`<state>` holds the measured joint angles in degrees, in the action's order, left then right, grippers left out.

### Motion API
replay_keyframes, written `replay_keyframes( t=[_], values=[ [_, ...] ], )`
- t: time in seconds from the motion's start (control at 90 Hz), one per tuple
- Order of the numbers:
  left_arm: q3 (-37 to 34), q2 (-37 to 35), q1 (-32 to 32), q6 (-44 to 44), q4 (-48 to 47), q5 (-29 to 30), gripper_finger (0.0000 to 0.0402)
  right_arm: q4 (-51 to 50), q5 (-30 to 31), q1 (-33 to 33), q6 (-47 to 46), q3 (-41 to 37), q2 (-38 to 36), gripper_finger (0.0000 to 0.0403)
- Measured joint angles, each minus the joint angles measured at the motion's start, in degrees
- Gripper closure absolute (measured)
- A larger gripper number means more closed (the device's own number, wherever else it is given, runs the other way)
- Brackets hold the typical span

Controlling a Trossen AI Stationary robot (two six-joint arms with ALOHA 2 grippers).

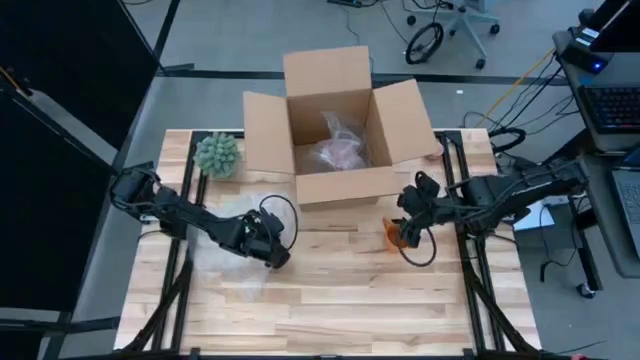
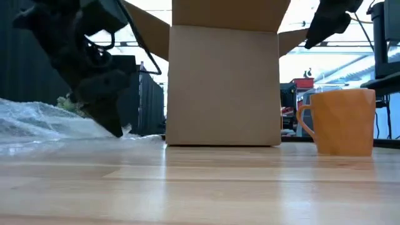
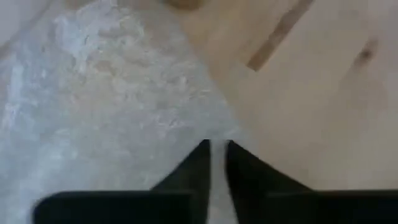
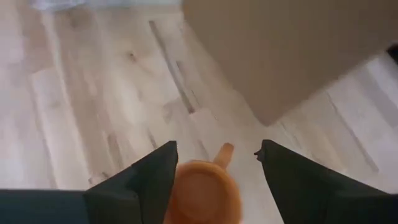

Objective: Wrap mug
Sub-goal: Prepare the left bubble wrap

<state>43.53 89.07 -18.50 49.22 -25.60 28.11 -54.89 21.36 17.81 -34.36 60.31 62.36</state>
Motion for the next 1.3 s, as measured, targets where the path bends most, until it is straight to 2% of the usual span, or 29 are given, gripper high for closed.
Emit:
replay_keyframes(
  t=[0.156,0.333,0.589,0.744,1.0,1.167,1.3],
  values=[
    [5.64,-0.02,-0.64,-0.16,-11.55,-0.26,0.0400,8.85,-0.24,4.71,2.45,0.00,2.75,0.0186],
    [14.25,-0.04,-2.87,-0.19,-25.99,2.03,0.0401,17.16,-0.42,9.24,5.20,0.00,9.79,0.0186],
    [24.91,-0.06,-7.94,-0.19,-34.77,2.38,0.0401,28.17,-0.65,13.33,5.12,0.00,21.25,0.0186],
    [34.13,-0.06,-11.59,-2.13,-38.16,2.41,0.0401,31.38,-0.48,15.75,3.24,0.00,24.93,0.0186],
    [51.31,-0.13,-17.43,-13.23,-35.80,4.55,0.0401,36.49,2.25,18.16,2.36,0.02,26.70,0.0186],
    [53.04,-0.11,-19.00,-22.55,-26.57,4.47,0.0401,36.73,4.58,18.32,2.44,0.02,26.83,0.0186],
    [53.02,-0.11,-19.18,-30.13,-17.36,2.03,0.0401,36.63,4.66,18.16,3.05,0.02,26.83,0.0186]
  ],
)
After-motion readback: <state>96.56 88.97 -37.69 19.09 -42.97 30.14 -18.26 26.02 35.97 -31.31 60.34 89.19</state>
